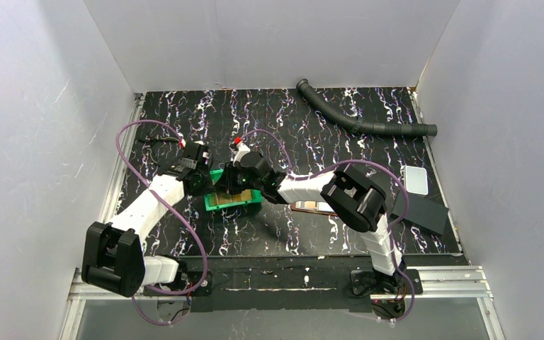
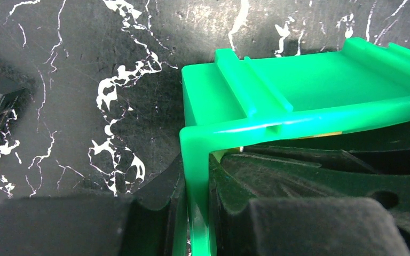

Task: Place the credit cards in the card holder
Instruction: Pick up the credit card from the storage box, then place the credit card in the storage box.

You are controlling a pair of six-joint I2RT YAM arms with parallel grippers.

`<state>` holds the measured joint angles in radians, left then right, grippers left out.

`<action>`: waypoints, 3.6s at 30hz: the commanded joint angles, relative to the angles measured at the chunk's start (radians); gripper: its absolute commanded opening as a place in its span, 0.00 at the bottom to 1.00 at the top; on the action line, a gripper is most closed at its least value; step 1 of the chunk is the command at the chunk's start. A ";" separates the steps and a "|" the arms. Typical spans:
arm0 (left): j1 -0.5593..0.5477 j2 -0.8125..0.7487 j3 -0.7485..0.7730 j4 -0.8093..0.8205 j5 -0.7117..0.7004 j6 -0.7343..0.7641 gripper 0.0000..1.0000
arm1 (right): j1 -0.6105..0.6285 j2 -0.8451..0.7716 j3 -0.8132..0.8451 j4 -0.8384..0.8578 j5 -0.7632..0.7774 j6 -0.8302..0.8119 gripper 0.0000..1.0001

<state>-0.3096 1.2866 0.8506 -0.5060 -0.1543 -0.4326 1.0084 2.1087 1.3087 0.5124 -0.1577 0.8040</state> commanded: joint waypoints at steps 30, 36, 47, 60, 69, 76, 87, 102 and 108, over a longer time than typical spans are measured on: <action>0.103 -0.026 0.314 -0.289 0.327 -0.022 0.82 | -0.172 0.031 0.096 0.060 -0.265 0.220 0.01; 0.152 0.009 0.317 -0.209 0.473 -0.089 0.83 | -0.229 -0.010 0.004 0.210 -0.325 0.314 0.01; 0.292 0.004 0.201 -0.028 0.774 -0.214 0.77 | -0.274 0.017 -0.077 0.597 -0.401 0.658 0.01; 0.308 0.012 0.157 0.001 0.764 -0.275 0.37 | -0.277 0.040 -0.121 0.749 -0.379 0.786 0.01; 0.363 -0.009 0.120 0.032 0.824 -0.279 0.29 | -0.276 0.040 -0.139 0.764 -0.368 0.794 0.01; 0.367 -0.020 0.080 0.118 0.894 -0.327 0.29 | -0.272 0.048 -0.137 0.777 -0.358 0.811 0.01; 0.370 -0.018 0.044 0.180 0.931 -0.349 0.04 | -0.264 0.066 -0.146 0.781 -0.334 0.822 0.01; 0.374 -0.019 0.018 0.131 0.839 -0.270 0.00 | -0.260 0.078 -0.199 0.730 -0.341 0.756 0.37; 0.392 -0.033 -0.036 0.261 0.868 -0.360 0.00 | -0.244 0.071 -0.260 0.834 -0.338 0.800 0.51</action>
<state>0.0652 1.2938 0.8439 -0.3249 0.7023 -0.7428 0.7529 2.1891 1.0845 1.2060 -0.5001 1.5862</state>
